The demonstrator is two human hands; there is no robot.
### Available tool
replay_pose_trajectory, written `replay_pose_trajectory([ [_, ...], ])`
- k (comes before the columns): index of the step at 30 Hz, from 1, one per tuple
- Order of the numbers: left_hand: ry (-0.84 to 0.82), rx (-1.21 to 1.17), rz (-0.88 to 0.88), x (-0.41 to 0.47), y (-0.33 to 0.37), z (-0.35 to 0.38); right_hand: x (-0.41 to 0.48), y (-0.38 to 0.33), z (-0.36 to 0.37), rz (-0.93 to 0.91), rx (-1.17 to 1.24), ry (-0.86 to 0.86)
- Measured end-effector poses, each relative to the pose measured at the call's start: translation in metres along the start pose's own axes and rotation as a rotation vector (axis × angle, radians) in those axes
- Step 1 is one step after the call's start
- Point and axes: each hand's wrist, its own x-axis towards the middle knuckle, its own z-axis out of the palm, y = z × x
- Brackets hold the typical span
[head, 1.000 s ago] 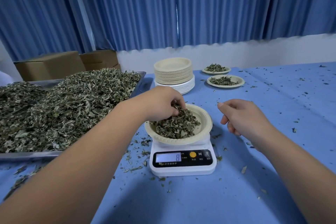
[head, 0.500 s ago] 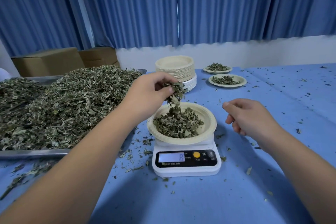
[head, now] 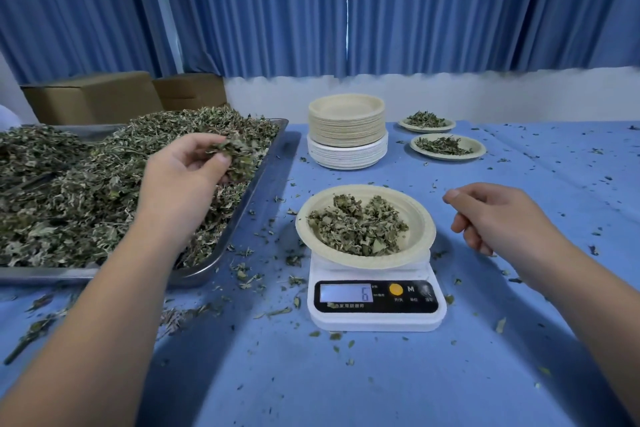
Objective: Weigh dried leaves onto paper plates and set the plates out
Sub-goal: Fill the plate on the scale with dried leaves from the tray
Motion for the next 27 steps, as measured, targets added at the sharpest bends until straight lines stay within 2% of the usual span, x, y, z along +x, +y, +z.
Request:
replay_pose_trajectory([
  [4,0.110,0.222,-0.031,0.013,-0.021,-0.021,-0.001,0.001,0.001,-0.002,-0.005,0.002],
  [9,0.034,0.437,-0.068,0.012,-0.035,-0.023,-0.001,0.002,0.002,-0.004,-0.022,0.002],
  [16,-0.060,0.506,-0.051,0.010,-0.043,-0.021,-0.004,0.002,0.006,0.001,-0.016,-0.016],
  [20,-0.068,0.533,-0.034,0.008,-0.042,-0.016,-0.005,0.001,0.006,-0.002,-0.023,-0.024],
  [24,-0.072,0.659,-0.039,0.007,-0.041,-0.017,-0.007,-0.002,0.008,-0.004,-0.027,-0.033],
  [27,-0.063,0.649,-0.013,0.002,-0.035,-0.014,-0.007,-0.003,0.007,0.000,-0.023,-0.035],
])
